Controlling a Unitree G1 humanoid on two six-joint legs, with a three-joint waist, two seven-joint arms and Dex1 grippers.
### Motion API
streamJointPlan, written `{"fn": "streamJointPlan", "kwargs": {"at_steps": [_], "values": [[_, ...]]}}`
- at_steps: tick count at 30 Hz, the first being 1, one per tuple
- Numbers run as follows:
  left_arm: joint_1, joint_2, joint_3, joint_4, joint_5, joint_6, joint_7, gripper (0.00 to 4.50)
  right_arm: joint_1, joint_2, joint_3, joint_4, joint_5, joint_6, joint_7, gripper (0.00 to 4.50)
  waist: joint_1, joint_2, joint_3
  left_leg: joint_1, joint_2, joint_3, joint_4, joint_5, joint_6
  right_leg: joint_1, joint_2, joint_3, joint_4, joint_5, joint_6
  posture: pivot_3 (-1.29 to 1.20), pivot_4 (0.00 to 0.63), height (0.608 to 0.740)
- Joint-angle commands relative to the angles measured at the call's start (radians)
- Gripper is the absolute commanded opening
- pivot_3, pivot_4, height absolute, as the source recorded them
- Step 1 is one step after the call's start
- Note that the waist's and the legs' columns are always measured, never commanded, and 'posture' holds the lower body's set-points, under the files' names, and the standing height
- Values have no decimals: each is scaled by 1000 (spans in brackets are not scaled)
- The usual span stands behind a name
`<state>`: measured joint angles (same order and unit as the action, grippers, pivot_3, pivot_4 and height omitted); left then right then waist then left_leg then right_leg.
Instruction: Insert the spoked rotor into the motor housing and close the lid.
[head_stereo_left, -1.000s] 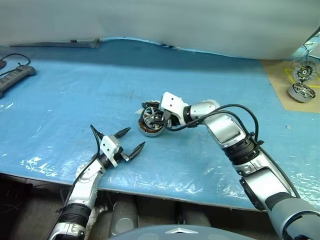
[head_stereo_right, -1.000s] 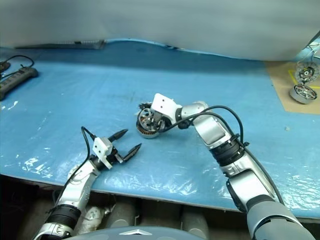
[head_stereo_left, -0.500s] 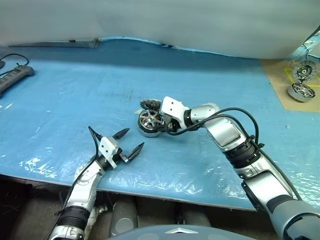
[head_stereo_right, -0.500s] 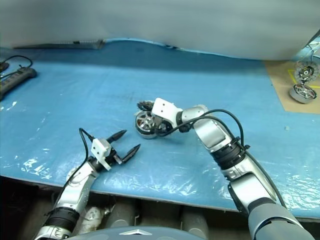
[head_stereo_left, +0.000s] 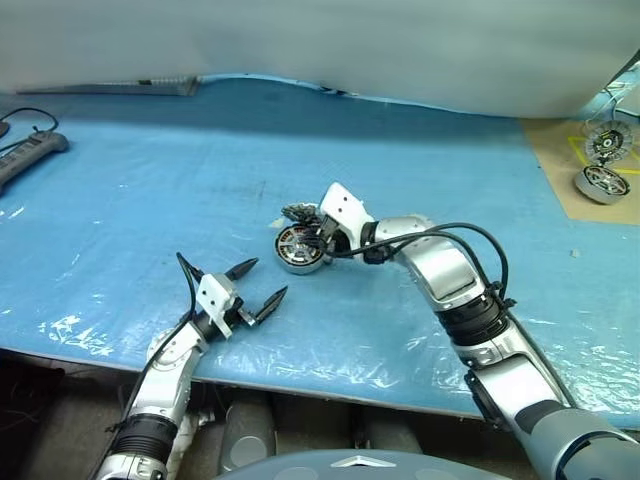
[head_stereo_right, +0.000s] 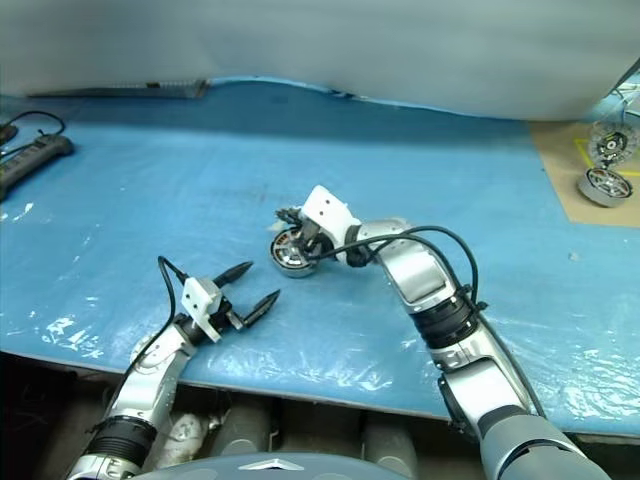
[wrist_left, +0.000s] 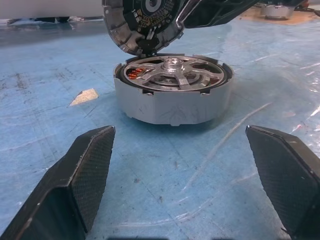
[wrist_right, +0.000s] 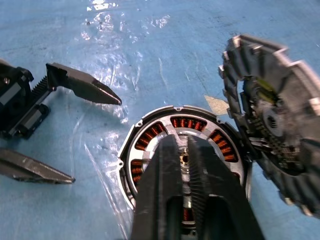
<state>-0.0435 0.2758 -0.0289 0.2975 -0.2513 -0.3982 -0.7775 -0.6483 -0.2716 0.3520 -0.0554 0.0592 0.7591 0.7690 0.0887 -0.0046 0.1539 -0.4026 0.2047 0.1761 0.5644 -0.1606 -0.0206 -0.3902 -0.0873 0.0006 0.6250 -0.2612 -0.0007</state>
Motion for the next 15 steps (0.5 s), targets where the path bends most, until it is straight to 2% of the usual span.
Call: {"fn": "streamJointPlan", "kwargs": {"at_steps": [1, 11, 15], "values": [[4, 12, 13, 23, -2, -11, -9, 4500, 26, 28, -19, -4, 15, -33, -42, 19, 0, 0, 0, 0, 0, 0, 0, 0, 0, 0, 0, 0, 0, 0, 0, 0, 150, 740], [-11, 14, 17, 57, -5, -25, -24, 4500, 94, 99, -22, 164, -8, -133, -145, 19, -3, 1, -1, 1, 0, 0, 0, 0, 0, 1, 0, 0, 0, 0, 0, 0, 150, 740], [-17, 13, 17, 72, -7, -32, -32, 4500, 109, 102, -38, 138, 21, -112, -138, 19, -7, 1, -1, 7, 0, 0, -1, 0, 0, 5, 0, 1, 0, -2, -4, 0, 150, 740]]}}
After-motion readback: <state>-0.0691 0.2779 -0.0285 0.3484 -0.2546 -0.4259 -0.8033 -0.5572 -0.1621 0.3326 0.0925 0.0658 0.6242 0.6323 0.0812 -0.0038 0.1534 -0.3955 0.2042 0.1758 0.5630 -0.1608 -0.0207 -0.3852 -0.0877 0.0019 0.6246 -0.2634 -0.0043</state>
